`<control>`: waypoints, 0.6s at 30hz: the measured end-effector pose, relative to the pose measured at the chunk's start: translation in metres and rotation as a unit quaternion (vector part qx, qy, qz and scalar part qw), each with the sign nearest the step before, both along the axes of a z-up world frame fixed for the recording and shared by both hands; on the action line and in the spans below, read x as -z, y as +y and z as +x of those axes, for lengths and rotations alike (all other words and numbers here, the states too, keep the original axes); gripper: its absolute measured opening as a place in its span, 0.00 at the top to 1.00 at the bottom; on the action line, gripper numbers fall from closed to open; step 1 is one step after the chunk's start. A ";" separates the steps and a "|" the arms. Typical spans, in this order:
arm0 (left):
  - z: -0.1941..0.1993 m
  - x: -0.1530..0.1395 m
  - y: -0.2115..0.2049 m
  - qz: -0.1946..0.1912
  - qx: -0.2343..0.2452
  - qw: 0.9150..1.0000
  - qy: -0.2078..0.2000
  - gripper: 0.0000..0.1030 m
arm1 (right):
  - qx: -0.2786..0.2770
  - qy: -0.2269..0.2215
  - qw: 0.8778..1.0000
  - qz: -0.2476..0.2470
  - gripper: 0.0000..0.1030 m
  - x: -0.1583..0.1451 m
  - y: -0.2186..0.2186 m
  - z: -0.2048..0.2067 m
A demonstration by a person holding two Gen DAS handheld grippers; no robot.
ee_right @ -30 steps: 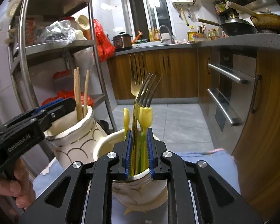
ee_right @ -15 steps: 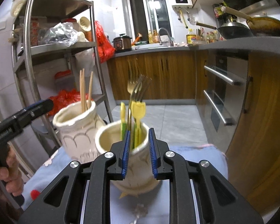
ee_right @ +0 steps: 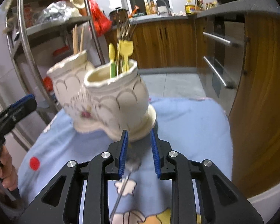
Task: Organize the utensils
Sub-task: 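Grasp last chopstick with left tool while right tool grasps the flower-handled spoon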
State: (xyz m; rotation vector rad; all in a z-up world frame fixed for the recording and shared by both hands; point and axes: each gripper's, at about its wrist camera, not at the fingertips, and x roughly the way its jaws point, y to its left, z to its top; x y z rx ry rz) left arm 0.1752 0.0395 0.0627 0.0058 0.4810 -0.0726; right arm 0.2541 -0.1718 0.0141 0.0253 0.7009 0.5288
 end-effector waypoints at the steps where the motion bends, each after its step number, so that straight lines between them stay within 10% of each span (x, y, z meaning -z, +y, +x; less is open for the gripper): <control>1: -0.002 0.004 -0.002 0.003 0.003 1.000 0.007 0.40 | -0.002 0.004 1.000 -0.003 0.74 0.003 0.000 -0.002; 18: -0.032 0.068 -0.042 0.054 0.086 0.984 0.147 0.40 | -0.024 0.044 0.999 -0.020 0.74 0.020 -0.004 -0.029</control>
